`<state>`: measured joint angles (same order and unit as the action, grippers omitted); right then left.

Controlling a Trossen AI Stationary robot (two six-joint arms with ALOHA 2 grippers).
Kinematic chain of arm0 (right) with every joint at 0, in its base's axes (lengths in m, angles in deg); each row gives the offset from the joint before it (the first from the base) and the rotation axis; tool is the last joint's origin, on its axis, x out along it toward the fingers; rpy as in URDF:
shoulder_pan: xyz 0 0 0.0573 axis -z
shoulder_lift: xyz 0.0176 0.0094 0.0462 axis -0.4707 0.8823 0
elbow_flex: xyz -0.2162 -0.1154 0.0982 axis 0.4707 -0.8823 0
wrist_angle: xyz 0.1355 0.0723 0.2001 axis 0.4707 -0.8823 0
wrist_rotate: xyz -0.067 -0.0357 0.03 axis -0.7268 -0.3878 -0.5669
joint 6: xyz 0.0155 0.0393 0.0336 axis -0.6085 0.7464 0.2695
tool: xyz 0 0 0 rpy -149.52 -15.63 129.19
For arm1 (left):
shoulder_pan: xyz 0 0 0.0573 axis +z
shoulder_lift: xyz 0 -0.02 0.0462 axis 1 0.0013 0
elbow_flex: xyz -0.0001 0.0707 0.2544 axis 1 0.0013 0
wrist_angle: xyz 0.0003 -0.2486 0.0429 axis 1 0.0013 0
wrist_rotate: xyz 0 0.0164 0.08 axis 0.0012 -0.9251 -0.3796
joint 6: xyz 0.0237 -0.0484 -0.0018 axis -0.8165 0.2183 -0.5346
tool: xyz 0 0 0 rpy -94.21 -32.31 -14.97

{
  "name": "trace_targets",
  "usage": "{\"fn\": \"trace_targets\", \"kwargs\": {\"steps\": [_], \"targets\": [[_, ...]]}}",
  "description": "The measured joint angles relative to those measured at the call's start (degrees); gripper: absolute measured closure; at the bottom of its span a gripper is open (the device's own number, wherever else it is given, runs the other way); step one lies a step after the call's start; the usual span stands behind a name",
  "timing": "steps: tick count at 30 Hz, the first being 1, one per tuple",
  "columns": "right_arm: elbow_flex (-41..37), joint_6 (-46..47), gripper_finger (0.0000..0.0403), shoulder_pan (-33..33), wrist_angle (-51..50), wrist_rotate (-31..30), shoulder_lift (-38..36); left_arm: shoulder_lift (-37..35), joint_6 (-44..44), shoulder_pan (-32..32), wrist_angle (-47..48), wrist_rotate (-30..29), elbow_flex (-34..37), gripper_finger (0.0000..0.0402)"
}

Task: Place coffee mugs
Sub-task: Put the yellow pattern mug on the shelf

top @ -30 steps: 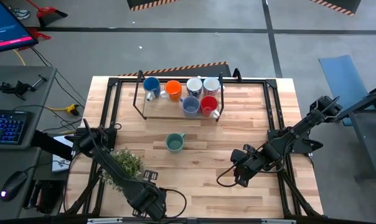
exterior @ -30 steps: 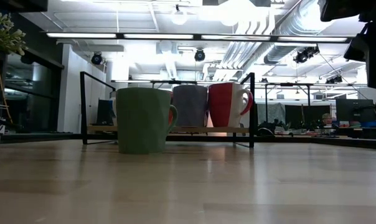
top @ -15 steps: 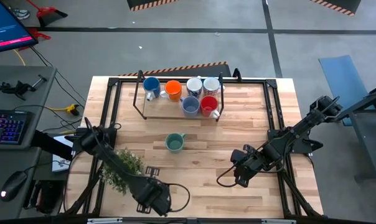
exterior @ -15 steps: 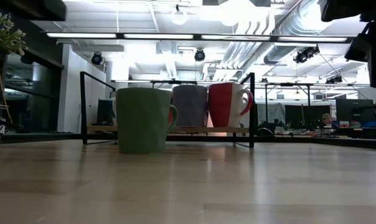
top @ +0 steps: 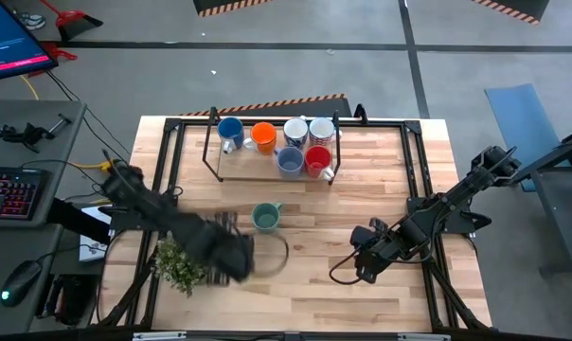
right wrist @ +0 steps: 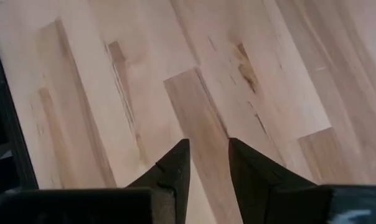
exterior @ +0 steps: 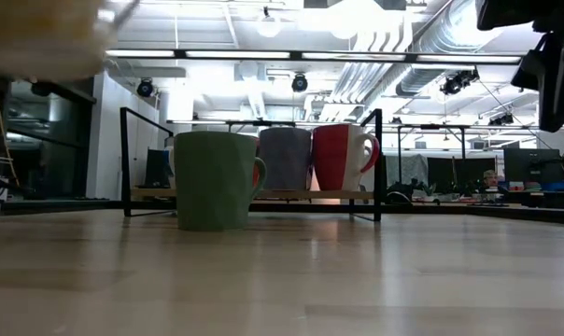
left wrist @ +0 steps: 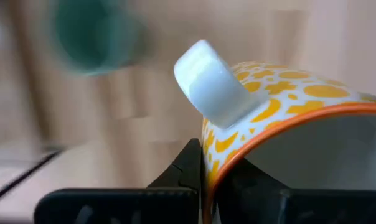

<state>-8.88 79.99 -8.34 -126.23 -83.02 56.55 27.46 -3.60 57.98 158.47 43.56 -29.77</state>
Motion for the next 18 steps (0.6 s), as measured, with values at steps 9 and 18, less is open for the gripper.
{"fn": "trace_targets", "kwargs": {"steps": [9, 18], "targets": [[0.0, 0.1, 0.0314, 0.1, 1.8, -1.8, 0.0, -8.6, -11.5, 20.4, 3.7, -10.8, -0.6, 0.0394], [0.0, 0.2, 0.0314, 0.2, 2.7, -1.3, 0.0, -7.2, -28.3, 39.1, 3.2, -9.9, -0.6, 0.0394]]}}
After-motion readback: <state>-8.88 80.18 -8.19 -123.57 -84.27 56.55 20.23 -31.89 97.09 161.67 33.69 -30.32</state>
